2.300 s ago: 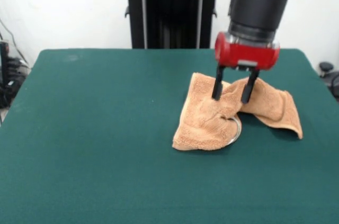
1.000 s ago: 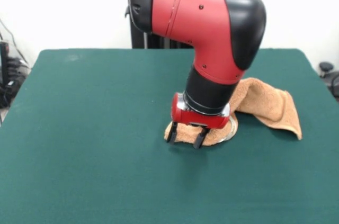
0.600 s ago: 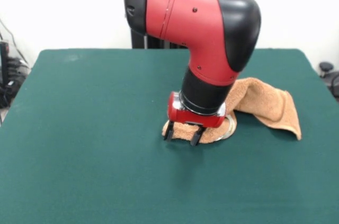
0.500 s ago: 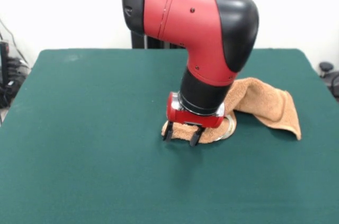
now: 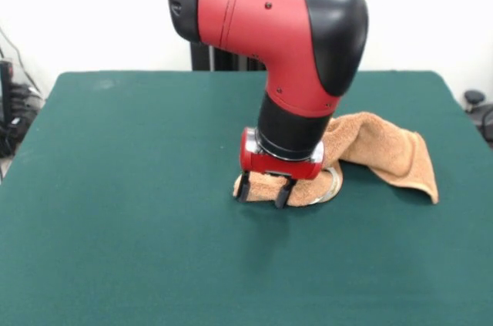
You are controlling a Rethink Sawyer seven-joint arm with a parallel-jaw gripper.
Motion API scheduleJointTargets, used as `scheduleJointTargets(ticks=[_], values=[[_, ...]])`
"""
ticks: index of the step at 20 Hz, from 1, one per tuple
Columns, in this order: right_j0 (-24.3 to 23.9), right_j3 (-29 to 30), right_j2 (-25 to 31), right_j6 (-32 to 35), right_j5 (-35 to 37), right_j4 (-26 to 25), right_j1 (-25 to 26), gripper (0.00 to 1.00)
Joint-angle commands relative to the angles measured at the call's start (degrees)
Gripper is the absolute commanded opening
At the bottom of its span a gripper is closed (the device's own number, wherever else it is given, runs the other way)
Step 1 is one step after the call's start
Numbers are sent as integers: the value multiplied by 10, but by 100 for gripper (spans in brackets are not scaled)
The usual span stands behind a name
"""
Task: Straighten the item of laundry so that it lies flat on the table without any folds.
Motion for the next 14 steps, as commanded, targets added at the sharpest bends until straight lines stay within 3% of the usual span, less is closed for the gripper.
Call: scheduleJointTargets(ticks=[1, 9, 14], values=[[2, 84, 89, 65, 19, 13, -24, 100], [-5, 137, 107, 70, 12, 17, -72, 100], [-3, 131, 103, 81, 4, 13, -67, 100]])
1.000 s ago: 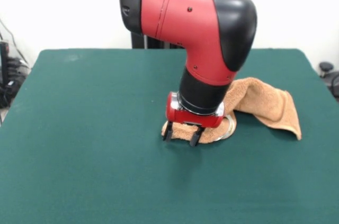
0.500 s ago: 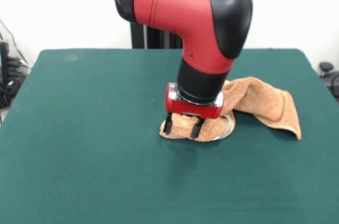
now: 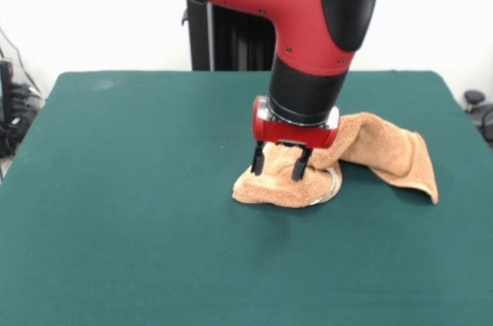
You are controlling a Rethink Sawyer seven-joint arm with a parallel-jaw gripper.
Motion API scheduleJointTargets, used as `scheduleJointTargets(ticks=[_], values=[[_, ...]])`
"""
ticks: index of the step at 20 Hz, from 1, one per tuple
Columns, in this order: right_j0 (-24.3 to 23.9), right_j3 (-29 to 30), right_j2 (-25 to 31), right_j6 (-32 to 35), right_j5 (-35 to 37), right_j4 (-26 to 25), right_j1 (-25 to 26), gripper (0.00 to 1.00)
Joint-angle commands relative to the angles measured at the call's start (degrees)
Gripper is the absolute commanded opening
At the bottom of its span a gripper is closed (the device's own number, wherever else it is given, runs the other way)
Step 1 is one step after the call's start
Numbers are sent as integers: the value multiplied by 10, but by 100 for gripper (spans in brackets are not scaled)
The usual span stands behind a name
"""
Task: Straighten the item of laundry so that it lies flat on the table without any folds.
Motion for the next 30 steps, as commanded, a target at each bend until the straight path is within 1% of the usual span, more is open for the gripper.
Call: scheduleJointTargets(ticks=[1, 6, 11, 15, 22, 27, 30], values=[[3, 63, 75, 82, 4, 12, 9, 100], [5, 62, 70, 81, 2, 4, 21, 100], [13, 76, 56, 89, -56, -17, 36, 100], [17, 68, 51, 94, -76, -22, 54, 100], [42, 61, 29, 118, -96, -18, 73, 100], [55, 59, 19, 131, -127, -11, 88, 100], [63, 54, 11, 131, -120, -7, 96, 100]])
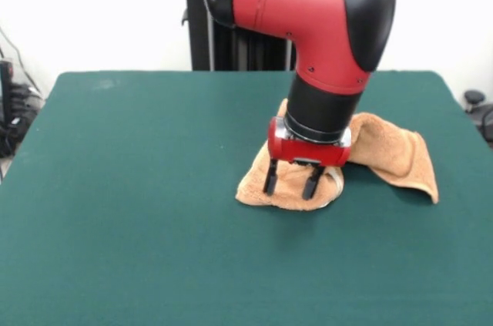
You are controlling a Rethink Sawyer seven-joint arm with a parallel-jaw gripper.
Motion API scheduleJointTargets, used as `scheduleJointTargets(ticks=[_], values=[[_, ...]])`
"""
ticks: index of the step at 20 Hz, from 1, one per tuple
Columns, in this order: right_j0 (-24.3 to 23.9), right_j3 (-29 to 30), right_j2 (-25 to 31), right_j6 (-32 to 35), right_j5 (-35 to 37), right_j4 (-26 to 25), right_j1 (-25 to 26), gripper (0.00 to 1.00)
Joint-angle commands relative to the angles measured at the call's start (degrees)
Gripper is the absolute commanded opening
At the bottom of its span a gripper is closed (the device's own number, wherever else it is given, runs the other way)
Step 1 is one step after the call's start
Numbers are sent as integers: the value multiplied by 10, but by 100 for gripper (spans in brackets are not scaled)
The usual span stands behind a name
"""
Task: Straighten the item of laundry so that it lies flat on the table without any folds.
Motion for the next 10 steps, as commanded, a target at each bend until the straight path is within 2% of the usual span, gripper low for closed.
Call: scheduleJointTargets(ticks=[1, 10], values=[[31, 42, 19, 128, -19, -6, 61, 100], [52, 23, -15, 125, 2, -9, 84, 100]])
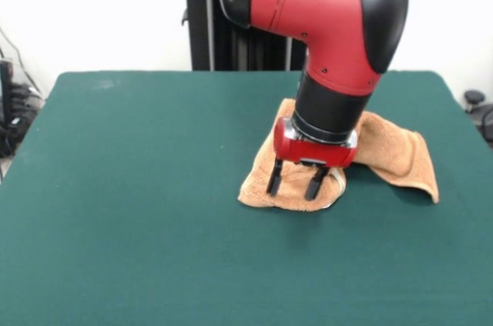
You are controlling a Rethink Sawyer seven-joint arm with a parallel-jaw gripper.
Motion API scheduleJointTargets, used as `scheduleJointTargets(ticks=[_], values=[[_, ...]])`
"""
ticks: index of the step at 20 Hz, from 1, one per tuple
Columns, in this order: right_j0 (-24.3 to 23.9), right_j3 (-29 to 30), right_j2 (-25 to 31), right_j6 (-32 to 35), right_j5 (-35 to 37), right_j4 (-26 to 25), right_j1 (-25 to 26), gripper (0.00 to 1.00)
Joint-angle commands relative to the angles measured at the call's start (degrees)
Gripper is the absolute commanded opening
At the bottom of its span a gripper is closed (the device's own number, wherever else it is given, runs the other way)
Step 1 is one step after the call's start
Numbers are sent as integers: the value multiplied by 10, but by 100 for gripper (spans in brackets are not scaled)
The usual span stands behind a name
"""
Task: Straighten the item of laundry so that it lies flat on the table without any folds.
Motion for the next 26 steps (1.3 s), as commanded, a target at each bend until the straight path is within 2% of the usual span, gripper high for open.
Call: scheduleJointTargets(ticks=[1, 14, 15, 20, 26], values=[[26, 23, 7, 125, 11, -10, 78, 100], [31, -15, -6, 154, -36, 16, 143, 100], [30, -15, -4, 152, -40, 19, 146, 0], [24, -16, 0, 151, -62, 26, 149, 0], [8, 7, 14, 114, -32, 14, 109, 0]])
